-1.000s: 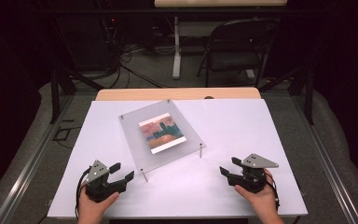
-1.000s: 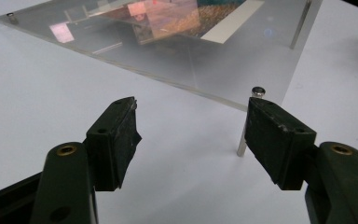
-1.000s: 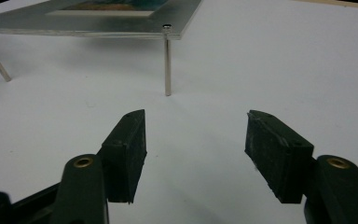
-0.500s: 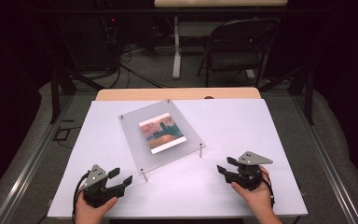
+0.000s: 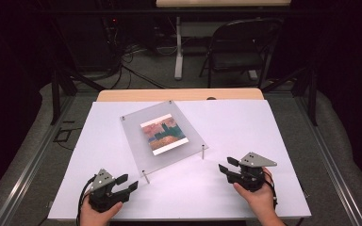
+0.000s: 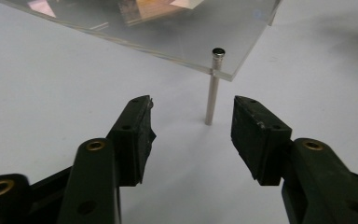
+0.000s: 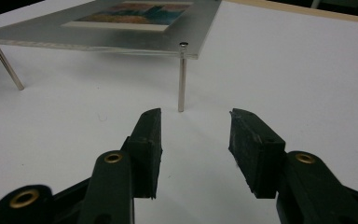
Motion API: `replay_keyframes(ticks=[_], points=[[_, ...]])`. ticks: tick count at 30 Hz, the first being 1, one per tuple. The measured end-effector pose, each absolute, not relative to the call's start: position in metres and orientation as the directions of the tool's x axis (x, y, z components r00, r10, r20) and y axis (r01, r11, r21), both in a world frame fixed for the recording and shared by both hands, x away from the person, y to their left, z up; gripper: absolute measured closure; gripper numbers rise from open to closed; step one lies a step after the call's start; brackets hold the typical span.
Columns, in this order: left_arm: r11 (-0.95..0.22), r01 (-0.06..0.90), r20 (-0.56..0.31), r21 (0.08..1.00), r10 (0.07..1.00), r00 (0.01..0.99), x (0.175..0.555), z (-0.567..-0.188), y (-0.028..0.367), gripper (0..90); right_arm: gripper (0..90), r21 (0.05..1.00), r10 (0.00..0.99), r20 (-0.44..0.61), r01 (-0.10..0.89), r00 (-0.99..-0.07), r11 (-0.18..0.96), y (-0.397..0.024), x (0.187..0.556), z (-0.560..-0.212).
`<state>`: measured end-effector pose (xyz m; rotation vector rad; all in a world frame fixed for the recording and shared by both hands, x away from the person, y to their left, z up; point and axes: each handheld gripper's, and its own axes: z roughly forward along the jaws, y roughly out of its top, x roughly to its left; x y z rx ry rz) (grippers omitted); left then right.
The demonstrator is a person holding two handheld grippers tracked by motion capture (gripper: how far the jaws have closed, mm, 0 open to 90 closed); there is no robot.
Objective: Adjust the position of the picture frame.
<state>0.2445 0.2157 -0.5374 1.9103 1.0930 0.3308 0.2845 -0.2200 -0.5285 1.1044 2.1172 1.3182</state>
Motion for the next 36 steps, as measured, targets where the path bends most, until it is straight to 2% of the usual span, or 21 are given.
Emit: replay_keyframes(ticks=[5,18,24,32,36], points=[[-0.245,0.595,-0.197,0.765,0.791,0.579,0.254,-0.543,0.202,56.9,56.2,0.878,0.799,0.065,0.415,-0.598,0.24,-0.219,0.287,-0.53],[-0.244,0.591,-0.178,0.769,0.806,0.565,0.265,-0.548,0.179,68.7,60.6,0.878,0.796,0.109,0.434,-0.596,0.204,-0.221,0.289,-0.531],[-0.233,0.595,-0.169,0.769,0.824,0.541,0.265,-0.551,0.172,77.1,66.6,0.874,0.792,0.098,0.432,-0.603,0.221,-0.217,0.293,-0.532],[-0.214,0.613,-0.189,0.76,0.831,0.524,0.267,-0.556,0.172,80.9,69.5,0.859,0.769,0.091,0.441,-0.633,0.261,-0.204,0.3,-0.538],[-0.186,0.633,-0.231,0.752,0.824,0.517,0.27,-0.559,0.176,84.2,70.3,0.851,0.77,0.1,0.455,-0.63,0.262,-0.2,0.304,-0.541]])
